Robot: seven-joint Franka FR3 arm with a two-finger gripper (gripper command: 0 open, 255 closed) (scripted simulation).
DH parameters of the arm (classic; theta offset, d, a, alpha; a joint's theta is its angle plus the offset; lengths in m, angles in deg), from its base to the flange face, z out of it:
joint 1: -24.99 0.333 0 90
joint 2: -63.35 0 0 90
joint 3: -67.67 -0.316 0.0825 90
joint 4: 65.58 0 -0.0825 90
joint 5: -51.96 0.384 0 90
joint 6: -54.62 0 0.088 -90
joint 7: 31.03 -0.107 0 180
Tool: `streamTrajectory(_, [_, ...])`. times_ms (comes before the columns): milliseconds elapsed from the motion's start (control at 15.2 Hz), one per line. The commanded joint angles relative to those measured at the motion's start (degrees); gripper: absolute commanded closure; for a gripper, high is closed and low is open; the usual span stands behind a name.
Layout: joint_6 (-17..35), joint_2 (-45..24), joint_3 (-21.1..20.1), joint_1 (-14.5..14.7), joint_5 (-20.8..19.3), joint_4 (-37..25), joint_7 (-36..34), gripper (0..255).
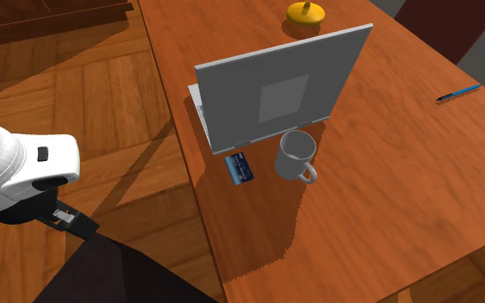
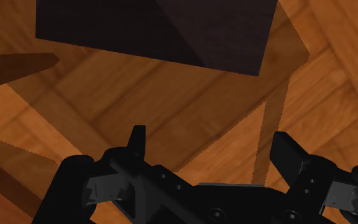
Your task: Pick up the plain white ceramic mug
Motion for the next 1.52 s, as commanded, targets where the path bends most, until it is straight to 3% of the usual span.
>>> streamTrajectory(0, [0.0,0.0,0.0,0.0,0.0,0.0,0.0,0])
streamTrajectory(726, [8.7,-19.3,7.2,-2.4,-5.2,-13.3,9.2,0])
streamTrajectory(1452, [11.4,-40.4,13.1,-4.1,-4.3,-34.5,18.2,0])
